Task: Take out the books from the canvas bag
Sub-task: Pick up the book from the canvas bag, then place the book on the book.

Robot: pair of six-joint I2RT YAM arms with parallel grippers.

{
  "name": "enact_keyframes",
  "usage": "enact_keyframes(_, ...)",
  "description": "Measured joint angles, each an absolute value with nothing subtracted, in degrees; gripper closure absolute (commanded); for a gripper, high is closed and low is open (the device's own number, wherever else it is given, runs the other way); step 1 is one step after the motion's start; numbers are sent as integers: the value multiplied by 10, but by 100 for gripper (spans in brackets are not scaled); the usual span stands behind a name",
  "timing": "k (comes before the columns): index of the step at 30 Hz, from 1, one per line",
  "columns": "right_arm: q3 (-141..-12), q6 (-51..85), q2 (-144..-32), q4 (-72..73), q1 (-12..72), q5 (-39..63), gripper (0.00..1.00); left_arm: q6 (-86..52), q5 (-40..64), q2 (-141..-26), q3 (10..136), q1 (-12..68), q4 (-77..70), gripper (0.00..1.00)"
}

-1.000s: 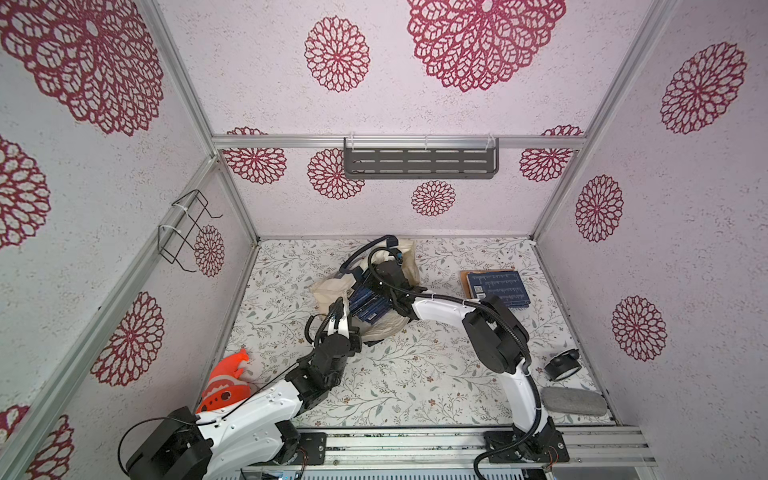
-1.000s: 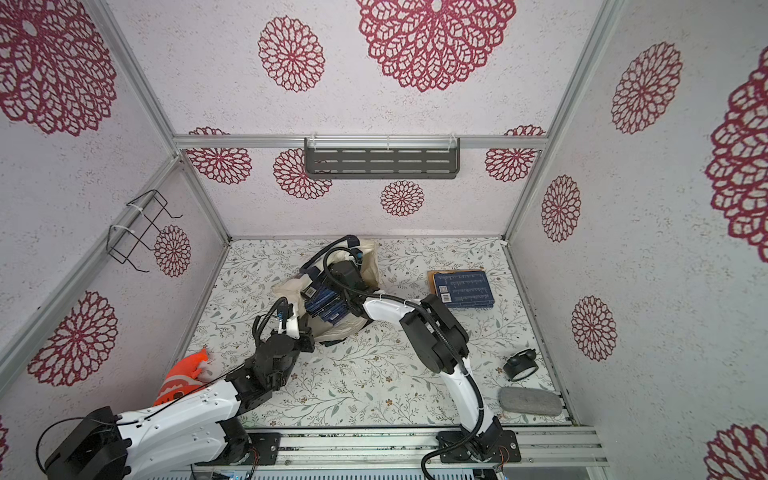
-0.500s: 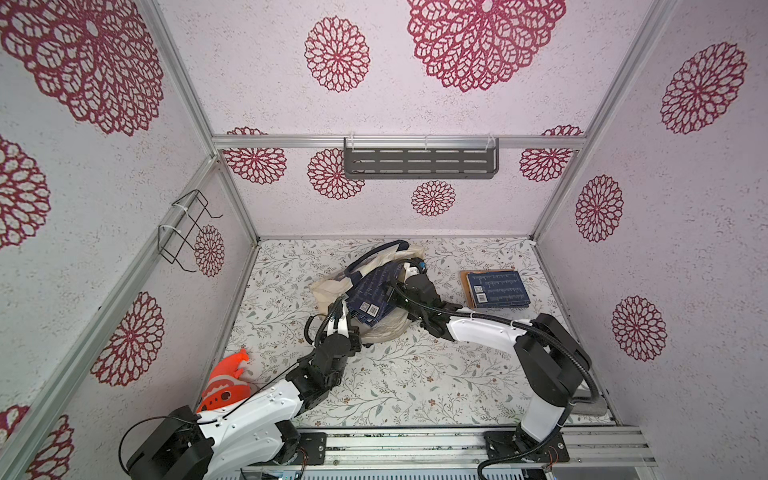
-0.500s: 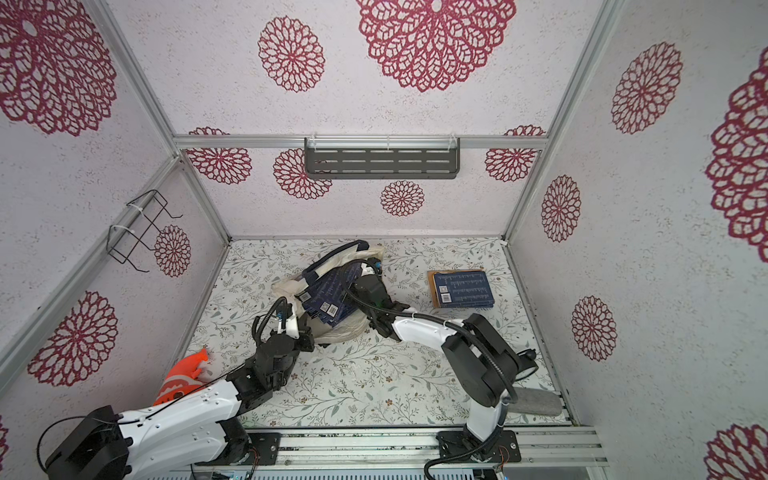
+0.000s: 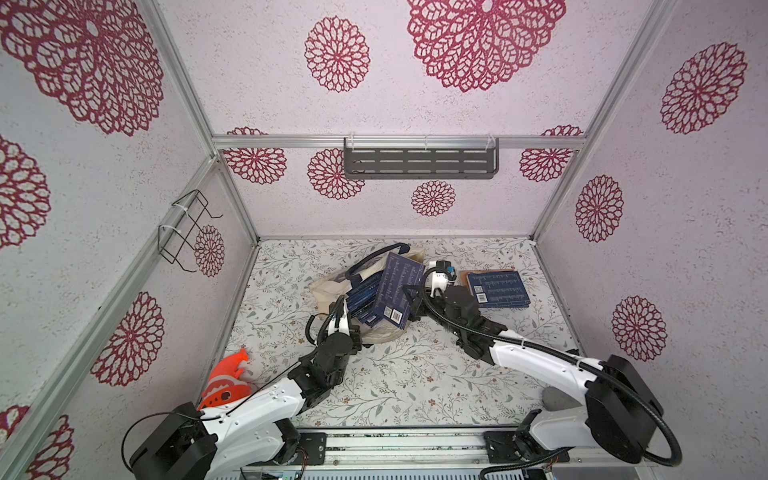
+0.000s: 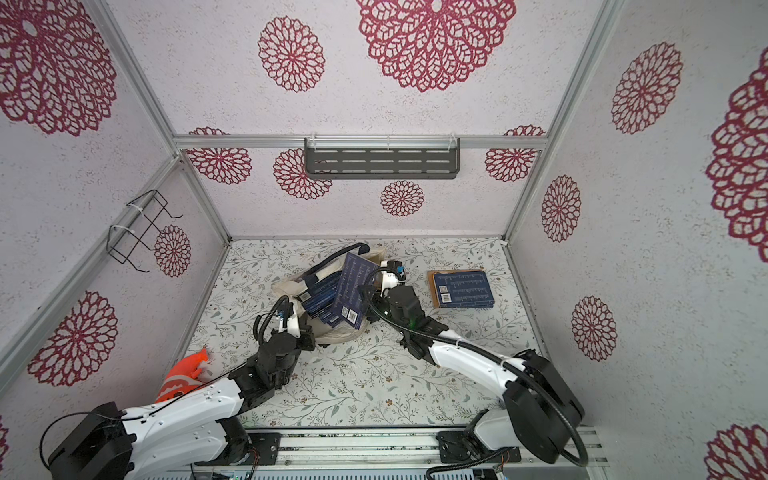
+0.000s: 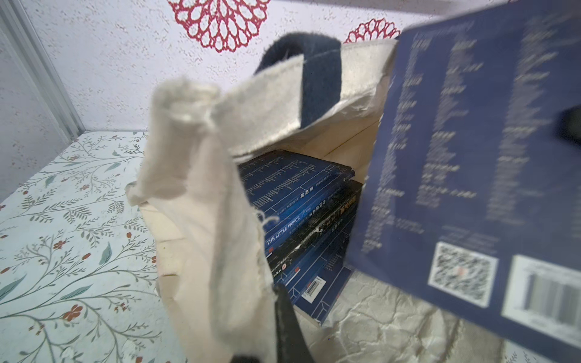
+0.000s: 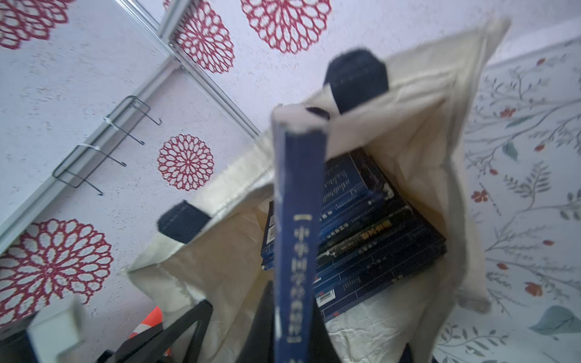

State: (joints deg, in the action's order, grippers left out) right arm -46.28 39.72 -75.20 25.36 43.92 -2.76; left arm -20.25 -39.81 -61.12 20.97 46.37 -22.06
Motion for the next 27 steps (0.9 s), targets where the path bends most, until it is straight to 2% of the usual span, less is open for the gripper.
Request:
enact_keyframes(8, -427, 328, -600, 205, 415, -115, 100, -206, -403, -623, 223, 464, -215, 100)
enact_keyframes(14, -380, 327, -523, 186, 331, -190, 100, -206, -404, -623, 223, 464, -215, 100)
enact_keyframes(19, -351, 352, -508, 177, 256, -213, 100, -206, -404, -623, 223, 464, -215, 100)
enact_keyframes(27, -322, 416, -532, 201, 148, -187, 100, -206, -404, -623, 223, 464, -215, 100)
